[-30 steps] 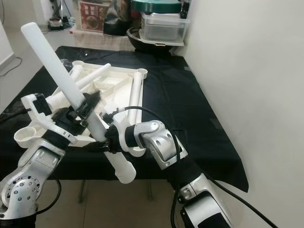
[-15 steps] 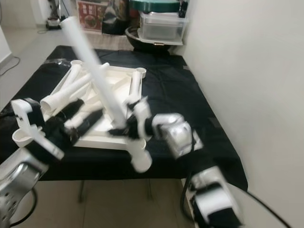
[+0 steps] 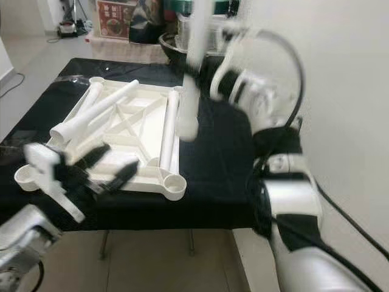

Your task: Building children table

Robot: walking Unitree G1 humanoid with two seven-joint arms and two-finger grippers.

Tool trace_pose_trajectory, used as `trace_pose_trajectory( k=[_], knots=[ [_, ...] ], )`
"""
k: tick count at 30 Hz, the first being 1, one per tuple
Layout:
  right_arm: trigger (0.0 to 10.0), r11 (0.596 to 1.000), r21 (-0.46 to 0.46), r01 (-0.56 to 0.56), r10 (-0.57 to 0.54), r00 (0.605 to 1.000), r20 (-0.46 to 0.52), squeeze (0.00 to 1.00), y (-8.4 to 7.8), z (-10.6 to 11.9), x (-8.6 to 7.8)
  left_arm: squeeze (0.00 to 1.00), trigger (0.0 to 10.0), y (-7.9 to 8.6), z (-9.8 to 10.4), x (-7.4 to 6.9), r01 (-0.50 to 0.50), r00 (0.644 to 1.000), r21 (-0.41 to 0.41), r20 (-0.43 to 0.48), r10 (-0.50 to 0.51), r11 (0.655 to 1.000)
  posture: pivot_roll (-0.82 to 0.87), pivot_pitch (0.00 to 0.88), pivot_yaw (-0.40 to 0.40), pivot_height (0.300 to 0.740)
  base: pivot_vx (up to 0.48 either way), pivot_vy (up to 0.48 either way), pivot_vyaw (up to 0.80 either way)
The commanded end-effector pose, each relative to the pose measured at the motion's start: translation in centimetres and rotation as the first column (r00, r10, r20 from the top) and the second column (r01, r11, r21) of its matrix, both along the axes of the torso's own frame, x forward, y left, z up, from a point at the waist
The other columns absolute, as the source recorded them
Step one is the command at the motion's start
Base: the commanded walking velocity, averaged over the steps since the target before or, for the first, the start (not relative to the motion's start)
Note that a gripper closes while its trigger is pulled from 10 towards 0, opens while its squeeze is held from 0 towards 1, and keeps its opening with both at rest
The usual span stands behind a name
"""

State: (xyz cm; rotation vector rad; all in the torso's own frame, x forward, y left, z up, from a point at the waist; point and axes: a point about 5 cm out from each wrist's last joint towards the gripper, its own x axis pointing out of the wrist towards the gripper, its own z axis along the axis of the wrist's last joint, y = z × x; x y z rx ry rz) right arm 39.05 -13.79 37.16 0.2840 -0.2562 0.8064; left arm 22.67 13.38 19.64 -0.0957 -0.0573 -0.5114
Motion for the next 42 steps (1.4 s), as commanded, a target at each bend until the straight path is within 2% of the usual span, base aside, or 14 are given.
trace_pose_trajectory(
  k=[1,5,6,8,10,13,17,24,26,29,30,33,34,42],
  knots=[
    [0.0,0.996,0.080,0.045,-0.044,0.999,-0.010,0.00,-0.5,-0.1,0.5,0.00,10.0,0.7,-1.6,0.6,-0.085,0.993,0.094,-0.067,0.092,0.992,0.14,0.000,-0.108,0.740,0.000,0.000,0.00],
    [0.0,0.988,0.151,0.043,-0.048,0.998,0.034,0.00,-0.4,0.6,0.5,0.00,10.0,1.8,-3.1,1.2,-0.187,0.966,0.179,-0.142,0.214,0.966,0.16,0.000,-0.116,0.740,0.000,0.000,0.00],
    [0.0,0.980,0.197,0.024,-0.030,0.999,0.031,0.00,-0.2,0.7,0.5,0.00,10.0,2.3,-3.8,1.3,-0.220,0.952,0.253,-0.155,0.264,0.942,0.17,0.000,-0.115,0.740,0.000,0.000,0.00],
    [0.0,0.980,0.197,0.024,-0.030,0.999,0.031,0.00,-0.2,0.7,0.5,0.00,10.0,2.3,-3.8,1.3,-0.220,0.952,0.253,-0.155,0.264,0.942,0.17,0.000,-0.115,0.740,0.000,0.000,0.00],
    [0.0,0.973,0.228,-0.033,0.031,0.999,0.012,0.00,0.9,-0.4,0.3,0.00,10.0,3.0,-4.2,1.2,-0.263,0.935,0.328,-0.146,0.324,0.907,0.18,0.000,-0.126,0.740,0.000,0.000,0.00],
    [0.0,0.972,0.229,-0.062,0.068,0.998,-0.019,0.00,1.8,-2.0,0.3,0.00,10.0,3.2,-4.0,1.2,-0.276,0.934,0.339,-0.124,0.334,0.899,0.18,0.000,-0.125,0.740,0.000,0.000,0.00],
    [0.0,0.968,0.243,-0.068,0.079,0.996,-0.036,0.00,2.3,-2.8,0.3,0.00,10.0,3.1,-3.9,1.3,-0.265,0.944,0.359,-0.091,0.316,0.895,0.18,0.000,-0.120,0.740,0.000,0.000,0.00],
    [0.0,0.952,0.246,-0.184,0.182,0.983,0.031,0.00,3.2,-3.1,-0.6,0.00,10.0,1.6,-2.7,0.8,-0.093,0.992,0.285,-0.055,0.113,0.954,0.18,0.000,-0.112,0.740,0.000,0.000,0.00],
    [0.0,0.916,0.210,-0.341,0.328,0.940,0.092,0.00,4.2,-3.4,-1.8,0.00,10.0,0.7,-2.0,0.0,0.046,0.998,0.251,-0.053,-0.034,0.967,0.18,0.000,-0.108,0.740,0.000,0.000,0.00],
    [0.0,0.896,0.194,-0.400,0.385,0.916,0.112,0.00,4.5,-3.5,-2.4,0.00,10.0,0.5,-1.8,-0.2,0.088,0.996,0.245,-0.055,-0.077,0.965,0.18,0.000,-0.108,0.740,0.000,0.000,0.00],
    [0.0,0.865,0.174,-0.471,0.456,0.881,0.123,0.00,5.0,-3.8,-3.0,0.00,10.0,0.4,-1.6,-0.5,0.128,0.991,0.236,-0.053,-0.119,0.963,0.18,0.000,-0.104,0.740,0.000,0.000,0.00],
    [0.0,0.661,0.174,-0.730,0.695,0.683,0.223,0.00,5.8,-3.6,-5.7,0.00,10.0,-0.2,-1.0,-1.7,0.244,0.970,0.194,-0.053,-0.238,0.950,0.18,0.000,-0.099,0.740,0.000,0.000,0.00],
    [0.0,0.620,0.160,-0.768,0.728,0.639,0.248,0.00,5.9,-3.6,-6.2,0.00,10.0,-0.4,-1.1,-2.0,0.268,0.963,0.188,-0.055,-0.262,0.945,0.18,0.000,-0.099,0.740,0.000,0.000,0.00],
    [0.0,0.588,0.111,-0.801,0.763,0.595,0.253,0.00,6.7,-4.2,-6.8,0.00,10.0,-0.8,-1.4,-2.7,0.315,0.949,0.190,-0.074,-0.306,0.930,0.19,0.000,-0.109,0.740,0.000,0.000,0.00]
  ],
)
